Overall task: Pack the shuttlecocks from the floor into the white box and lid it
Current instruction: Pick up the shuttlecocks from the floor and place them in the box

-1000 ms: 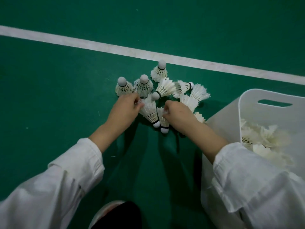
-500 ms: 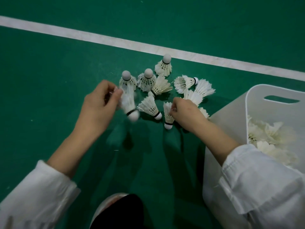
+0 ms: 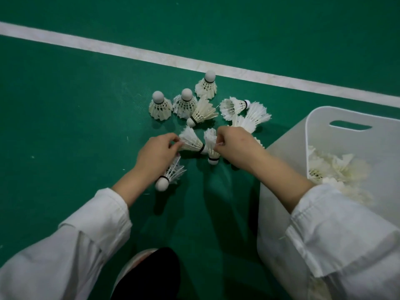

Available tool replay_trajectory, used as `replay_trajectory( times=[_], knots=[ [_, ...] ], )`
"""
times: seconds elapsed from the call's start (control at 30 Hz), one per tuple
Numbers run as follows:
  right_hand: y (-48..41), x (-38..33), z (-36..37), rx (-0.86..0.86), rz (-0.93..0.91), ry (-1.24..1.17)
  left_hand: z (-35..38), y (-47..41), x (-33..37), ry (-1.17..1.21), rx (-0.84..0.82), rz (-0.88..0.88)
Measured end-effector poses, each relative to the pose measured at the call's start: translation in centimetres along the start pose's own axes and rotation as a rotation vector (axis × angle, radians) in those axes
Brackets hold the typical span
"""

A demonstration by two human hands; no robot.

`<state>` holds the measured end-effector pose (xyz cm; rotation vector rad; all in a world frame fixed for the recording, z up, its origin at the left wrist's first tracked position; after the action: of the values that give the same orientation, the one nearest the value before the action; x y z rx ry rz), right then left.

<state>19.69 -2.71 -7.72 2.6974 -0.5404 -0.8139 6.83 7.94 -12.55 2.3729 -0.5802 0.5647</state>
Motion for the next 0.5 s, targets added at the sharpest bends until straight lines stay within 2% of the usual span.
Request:
replay_trajectory(
  times=[0.3,0.5],
  knots=[
    [8.2,-3.0,-7.4,0.246,-0.130,-0.026,-5.0,7.2,4.7,0.082,0.164,0.210],
    [22.6,-1.7,-12.7,0.455,0.050,-0.200,-7.4,14.7,12.3,0.095,0.167,0.484]
  ],
)
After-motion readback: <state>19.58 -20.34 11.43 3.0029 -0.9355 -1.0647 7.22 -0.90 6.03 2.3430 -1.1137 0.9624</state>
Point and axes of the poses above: each hand's wrist, its own y-axis away from the middle knuckle, its own z-axis out of the palm, x = y × z, the point moved 6 cm from there along -y, towards the middle knuckle, and after that the axes turned 13 degrees about -z, right-handed, at the moved point
